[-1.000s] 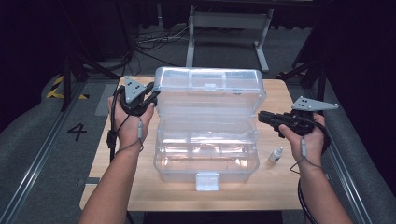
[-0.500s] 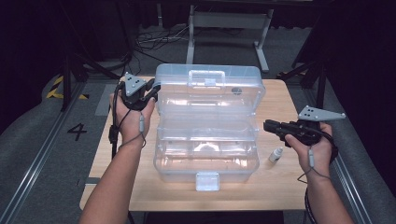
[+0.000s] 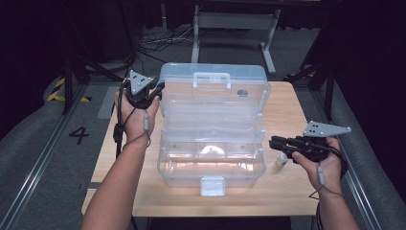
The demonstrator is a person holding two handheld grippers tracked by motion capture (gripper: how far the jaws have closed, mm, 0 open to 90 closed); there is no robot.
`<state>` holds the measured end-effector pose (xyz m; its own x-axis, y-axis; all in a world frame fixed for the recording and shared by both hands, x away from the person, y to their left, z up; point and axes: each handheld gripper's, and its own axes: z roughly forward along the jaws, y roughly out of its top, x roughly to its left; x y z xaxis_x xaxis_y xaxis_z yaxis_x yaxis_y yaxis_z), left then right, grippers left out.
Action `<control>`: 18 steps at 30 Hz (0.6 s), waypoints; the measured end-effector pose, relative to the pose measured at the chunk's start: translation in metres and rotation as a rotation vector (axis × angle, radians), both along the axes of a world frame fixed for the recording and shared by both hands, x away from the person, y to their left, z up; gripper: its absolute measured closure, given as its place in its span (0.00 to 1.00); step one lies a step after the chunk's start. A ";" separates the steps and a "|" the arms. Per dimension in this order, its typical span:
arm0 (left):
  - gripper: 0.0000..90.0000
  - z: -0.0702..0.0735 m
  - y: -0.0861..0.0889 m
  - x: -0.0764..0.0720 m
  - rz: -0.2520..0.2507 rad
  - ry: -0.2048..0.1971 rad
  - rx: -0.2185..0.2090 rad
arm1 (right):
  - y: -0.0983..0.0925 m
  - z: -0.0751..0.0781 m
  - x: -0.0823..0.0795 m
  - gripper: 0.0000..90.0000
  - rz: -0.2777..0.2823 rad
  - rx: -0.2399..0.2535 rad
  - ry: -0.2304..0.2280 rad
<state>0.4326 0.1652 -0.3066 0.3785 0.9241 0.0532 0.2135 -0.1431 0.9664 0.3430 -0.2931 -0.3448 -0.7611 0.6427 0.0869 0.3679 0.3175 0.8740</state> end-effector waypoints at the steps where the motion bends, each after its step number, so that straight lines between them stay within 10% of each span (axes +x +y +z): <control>1: 0.86 0.000 -0.001 0.000 0.005 0.001 -0.010 | 0.000 -0.001 -0.002 0.84 0.013 -0.004 0.000; 18: 0.86 0.000 0.000 0.014 0.001 0.010 -0.005 | 0.006 -0.005 -0.012 0.82 0.087 -0.051 -0.003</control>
